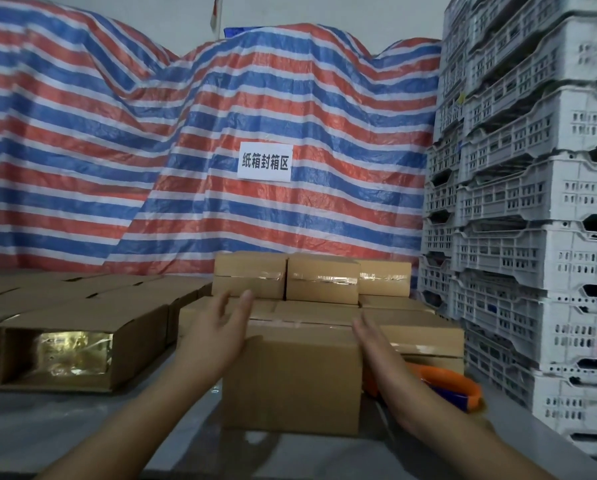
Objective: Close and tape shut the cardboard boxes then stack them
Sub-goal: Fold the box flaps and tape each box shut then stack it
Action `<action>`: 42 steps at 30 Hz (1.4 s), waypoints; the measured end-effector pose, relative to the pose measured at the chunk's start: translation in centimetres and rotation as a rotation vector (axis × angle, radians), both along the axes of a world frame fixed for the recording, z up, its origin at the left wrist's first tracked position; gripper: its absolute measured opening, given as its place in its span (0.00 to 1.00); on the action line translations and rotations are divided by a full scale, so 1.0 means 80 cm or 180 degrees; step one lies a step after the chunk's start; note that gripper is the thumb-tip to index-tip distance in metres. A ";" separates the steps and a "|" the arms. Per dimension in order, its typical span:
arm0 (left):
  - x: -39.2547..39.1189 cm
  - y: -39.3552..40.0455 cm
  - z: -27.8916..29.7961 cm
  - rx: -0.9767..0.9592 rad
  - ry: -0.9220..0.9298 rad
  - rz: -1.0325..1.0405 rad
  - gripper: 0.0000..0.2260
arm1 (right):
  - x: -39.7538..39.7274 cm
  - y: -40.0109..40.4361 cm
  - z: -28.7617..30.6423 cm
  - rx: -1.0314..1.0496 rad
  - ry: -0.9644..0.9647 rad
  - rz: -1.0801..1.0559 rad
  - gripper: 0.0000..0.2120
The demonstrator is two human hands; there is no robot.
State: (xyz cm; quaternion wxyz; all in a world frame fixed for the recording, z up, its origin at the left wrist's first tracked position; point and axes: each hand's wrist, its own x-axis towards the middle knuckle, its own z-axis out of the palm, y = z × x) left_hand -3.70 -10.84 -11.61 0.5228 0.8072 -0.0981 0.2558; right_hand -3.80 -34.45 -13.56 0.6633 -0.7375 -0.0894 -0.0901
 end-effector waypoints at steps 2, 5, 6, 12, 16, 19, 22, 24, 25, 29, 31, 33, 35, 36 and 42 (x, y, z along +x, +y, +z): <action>-0.007 0.007 -0.019 -0.0359 0.0518 -0.0388 0.32 | -0.011 0.003 -0.008 -0.0344 -0.0001 0.0014 0.50; -0.013 0.007 -0.037 -0.0476 0.0708 -0.0702 0.22 | -0.021 0.013 -0.018 -0.0675 0.0043 -0.0047 0.49; -0.013 0.007 -0.041 -0.0502 0.0697 -0.0715 0.22 | -0.020 0.015 -0.020 -0.0704 0.0027 -0.0078 0.49; -0.020 -0.007 -0.040 -0.0833 0.0520 -0.0733 0.10 | -0.028 0.013 -0.022 -0.0559 -0.0322 -0.0178 0.44; -0.019 -0.046 0.014 -0.0871 0.0097 -0.0717 0.19 | -0.026 -0.013 0.018 0.0131 -0.0793 -0.0289 0.47; 0.007 -0.096 0.068 -0.0931 -0.0315 -0.0650 0.18 | -0.008 -0.052 0.072 0.0418 -0.1102 -0.0514 0.45; 0.051 -0.148 0.113 -0.0804 -0.0476 -0.0771 0.29 | 0.021 -0.100 0.114 0.0591 -0.1158 -0.0753 0.30; 0.082 -0.174 0.126 -0.0497 -0.0466 -0.1024 0.38 | 0.044 -0.135 0.132 0.0710 -0.1022 -0.0954 0.32; 0.100 -0.185 0.127 -0.0240 -0.0485 -0.1216 0.43 | 0.058 -0.152 0.138 0.0734 -0.0900 -0.1057 0.37; 0.167 -0.221 0.125 0.0886 -0.0643 -0.1712 0.57 | 0.113 -0.215 0.153 0.0725 -0.0546 -0.1072 0.41; 0.195 -0.233 0.125 0.1449 -0.0734 -0.1501 0.60 | 0.141 -0.241 0.157 0.0711 -0.0420 -0.0982 0.35; 0.220 -0.246 0.122 0.1988 -0.0931 -0.1063 0.61 | 0.172 -0.266 0.157 0.0736 -0.0279 -0.0970 0.30; 0.243 -0.261 0.115 0.2501 -0.1172 -0.0565 0.55 | 0.199 -0.285 0.156 0.0633 -0.0074 -0.0970 0.27; 0.253 -0.268 0.112 0.2769 -0.1267 -0.0388 0.51 | 0.210 -0.292 0.155 0.0575 0.0075 -0.0953 0.25; 0.303 -0.290 0.094 0.3436 -0.1263 -0.0033 0.40 | 0.272 -0.315 0.141 0.0436 0.0579 -0.1046 0.22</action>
